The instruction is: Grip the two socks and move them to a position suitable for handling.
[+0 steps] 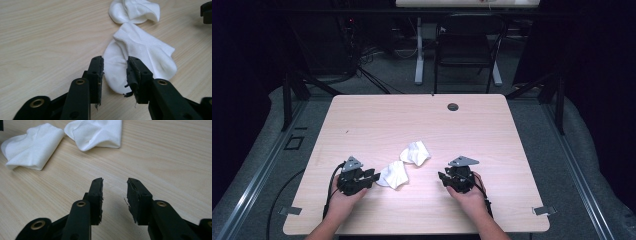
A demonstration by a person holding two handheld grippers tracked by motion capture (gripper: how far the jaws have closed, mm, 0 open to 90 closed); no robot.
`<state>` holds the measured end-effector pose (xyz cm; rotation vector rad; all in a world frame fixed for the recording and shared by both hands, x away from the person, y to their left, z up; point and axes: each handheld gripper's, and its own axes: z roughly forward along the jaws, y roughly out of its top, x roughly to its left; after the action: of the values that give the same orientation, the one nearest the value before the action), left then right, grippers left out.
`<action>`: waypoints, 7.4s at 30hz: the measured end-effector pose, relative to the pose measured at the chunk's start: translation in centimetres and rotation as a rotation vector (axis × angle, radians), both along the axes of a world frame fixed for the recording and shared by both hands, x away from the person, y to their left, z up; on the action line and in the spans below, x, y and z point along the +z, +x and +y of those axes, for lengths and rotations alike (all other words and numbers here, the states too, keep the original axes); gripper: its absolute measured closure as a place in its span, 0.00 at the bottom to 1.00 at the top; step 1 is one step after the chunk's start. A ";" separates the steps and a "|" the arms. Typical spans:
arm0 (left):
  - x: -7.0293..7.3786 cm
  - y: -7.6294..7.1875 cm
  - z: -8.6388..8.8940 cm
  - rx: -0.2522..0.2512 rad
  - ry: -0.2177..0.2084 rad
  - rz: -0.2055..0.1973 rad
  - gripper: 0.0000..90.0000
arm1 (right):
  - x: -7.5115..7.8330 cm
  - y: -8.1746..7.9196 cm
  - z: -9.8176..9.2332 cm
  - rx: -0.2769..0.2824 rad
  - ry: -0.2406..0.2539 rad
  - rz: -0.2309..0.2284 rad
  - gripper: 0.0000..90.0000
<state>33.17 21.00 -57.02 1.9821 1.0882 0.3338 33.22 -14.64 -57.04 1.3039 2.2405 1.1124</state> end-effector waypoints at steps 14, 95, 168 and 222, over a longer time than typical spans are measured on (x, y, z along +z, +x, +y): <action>-1.1 0.0 -1.7 -0.039 0.049 0.022 0.75 | 0.1 0.1 0.0 0.009 0.018 0.004 0.71; 0.3 -1.7 -0.6 -0.078 -0.029 0.040 0.78 | -0.2 -2.5 11.3 0.434 -0.104 0.034 0.78; -1.2 -2.3 -3.9 -0.183 0.055 0.026 0.98 | 3.1 -3.2 1.5 0.136 0.112 0.053 0.96; -0.9 -2.8 -3.9 -0.214 -0.005 0.050 0.72 | 0.3 -3.4 2.2 0.187 0.005 0.156 0.82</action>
<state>30.36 17.08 -57.95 2.0891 0.8958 0.1686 29.80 -12.42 -56.75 1.2423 2.5187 1.1131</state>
